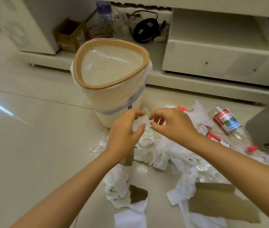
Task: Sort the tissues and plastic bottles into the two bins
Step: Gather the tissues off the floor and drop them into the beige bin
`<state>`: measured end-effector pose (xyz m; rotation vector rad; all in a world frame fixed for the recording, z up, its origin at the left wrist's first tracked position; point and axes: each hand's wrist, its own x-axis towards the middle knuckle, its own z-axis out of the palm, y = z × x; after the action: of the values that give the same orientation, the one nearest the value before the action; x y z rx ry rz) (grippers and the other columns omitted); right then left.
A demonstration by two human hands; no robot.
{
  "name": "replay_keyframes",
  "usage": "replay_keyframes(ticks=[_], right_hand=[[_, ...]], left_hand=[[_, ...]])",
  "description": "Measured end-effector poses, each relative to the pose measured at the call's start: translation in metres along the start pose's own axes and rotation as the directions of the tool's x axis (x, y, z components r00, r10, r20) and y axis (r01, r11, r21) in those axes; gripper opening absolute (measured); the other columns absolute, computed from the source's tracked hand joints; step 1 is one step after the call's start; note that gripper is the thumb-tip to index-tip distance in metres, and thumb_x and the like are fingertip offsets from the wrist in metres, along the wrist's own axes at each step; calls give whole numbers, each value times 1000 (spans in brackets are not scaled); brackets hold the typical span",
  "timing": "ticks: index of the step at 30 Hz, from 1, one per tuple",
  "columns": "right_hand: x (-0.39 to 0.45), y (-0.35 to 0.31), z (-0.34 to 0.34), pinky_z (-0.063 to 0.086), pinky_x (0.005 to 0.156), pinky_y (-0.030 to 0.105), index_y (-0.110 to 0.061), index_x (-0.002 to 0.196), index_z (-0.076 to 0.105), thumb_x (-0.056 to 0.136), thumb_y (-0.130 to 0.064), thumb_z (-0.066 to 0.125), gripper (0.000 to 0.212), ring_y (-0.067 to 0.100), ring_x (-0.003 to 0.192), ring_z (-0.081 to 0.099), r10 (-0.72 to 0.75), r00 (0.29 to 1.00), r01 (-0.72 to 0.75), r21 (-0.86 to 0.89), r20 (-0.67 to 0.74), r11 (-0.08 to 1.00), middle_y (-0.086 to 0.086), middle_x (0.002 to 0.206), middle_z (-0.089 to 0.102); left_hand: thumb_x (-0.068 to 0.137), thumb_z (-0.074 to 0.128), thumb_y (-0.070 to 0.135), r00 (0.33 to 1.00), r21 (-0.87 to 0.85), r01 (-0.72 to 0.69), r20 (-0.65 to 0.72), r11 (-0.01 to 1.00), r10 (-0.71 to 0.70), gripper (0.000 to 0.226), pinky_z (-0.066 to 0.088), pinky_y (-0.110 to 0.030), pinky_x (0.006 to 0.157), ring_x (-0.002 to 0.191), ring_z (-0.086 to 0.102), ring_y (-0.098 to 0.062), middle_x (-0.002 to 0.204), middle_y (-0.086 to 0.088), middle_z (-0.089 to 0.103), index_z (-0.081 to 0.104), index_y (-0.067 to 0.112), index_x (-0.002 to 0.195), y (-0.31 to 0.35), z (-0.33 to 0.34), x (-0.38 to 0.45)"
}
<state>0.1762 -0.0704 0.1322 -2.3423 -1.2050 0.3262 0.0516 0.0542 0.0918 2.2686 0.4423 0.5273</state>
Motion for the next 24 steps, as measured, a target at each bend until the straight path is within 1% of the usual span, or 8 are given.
replay_keyframes(ticks=[2, 5, 8, 11, 13, 17, 20, 24], right_hand=[[-9, 19, 9, 47, 62, 26, -33, 94, 68, 82, -29, 61, 15, 7, 76, 61, 44, 996, -40, -56, 79, 998, -15, 79, 62], [-19, 44, 20, 44, 64, 25, -35, 97, 66, 81, -31, 60, 17, 7, 80, 60, 102, 985, -88, -107, 139, 990, -16, 84, 63], [-26, 62, 26, 48, 68, 27, -35, 98, 65, 81, -33, 60, 18, 6, 82, 59, 134, 975, -118, -99, 175, 988, -16, 89, 64], [-31, 73, 30, 49, 71, 29, -35, 99, 65, 82, -33, 61, 18, 7, 83, 59, 156, 969, -143, -82, 191, 986, -14, 91, 64], [-35, 79, 35, 47, 70, 27, -35, 102, 64, 82, -33, 62, 21, 8, 84, 59, 163, 966, -149, -84, 202, 985, -14, 94, 63], [-45, 90, 46, 42, 68, 27, -34, 107, 62, 82, -33, 60, 26, 10, 91, 58, 168, 956, -142, -122, 240, 982, -13, 105, 60], [-50, 98, 53, 46, 69, 30, -32, 110, 61, 82, -33, 59, 28, 13, 95, 57, 149, 961, -114, -158, 231, 981, -11, 112, 56], [-53, 102, 63, 45, 69, 30, -31, 115, 59, 80, -40, 63, 37, 16, 102, 54, 155, 963, -123, -152, 221, 981, -9, 118, 50]], left_hand=[[88, 64, 34, 976, 84, 103, 182, 991, -116, 45, 49, -33, 89, 112, 53, -11, 127, 7, 53, 49, 24, 129, -15, 25, -4], [82, 68, 43, 919, 349, 25, 361, 937, -159, 68, 44, -33, 94, 123, 47, -20, 142, 0, 40, 36, 25, 140, -36, 57, -4], [71, 74, 52, 825, 504, -14, 494, 864, -275, 94, 37, -45, 104, 136, 32, -27, 154, -2, 22, 21, 31, 147, -47, 83, -3], [65, 77, 53, 760, 570, -50, 555, 820, -339, 106, 34, -51, 105, 138, 26, -30, 155, -2, 16, 11, 35, 146, -51, 107, -11], [70, 74, 47, 772, 588, -56, 538, 807, -338, 99, 37, -52, 101, 134, 31, -32, 153, -4, 19, 11, 36, 145, -54, 118, -17], [87, 59, 30, 845, 568, -58, 466, 821, -262, 57, 48, -41, 85, 109, 52, -27, 138, -3, 39, 31, 34, 136, -65, 119, -19], [92, 51, 34, 905, 467, 14, 370, 884, -210, 34, 51, -36, 74, 97, 57, -20, 123, 4, 52, 45, 33, 125, -65, 103, -17], [89, 59, 30, 955, 244, 171, 196, 955, -221, 24, 49, -34, 76, 92, 56, -12, 109, 10, 59, 57, 32, 113, -53, 78, -8]])
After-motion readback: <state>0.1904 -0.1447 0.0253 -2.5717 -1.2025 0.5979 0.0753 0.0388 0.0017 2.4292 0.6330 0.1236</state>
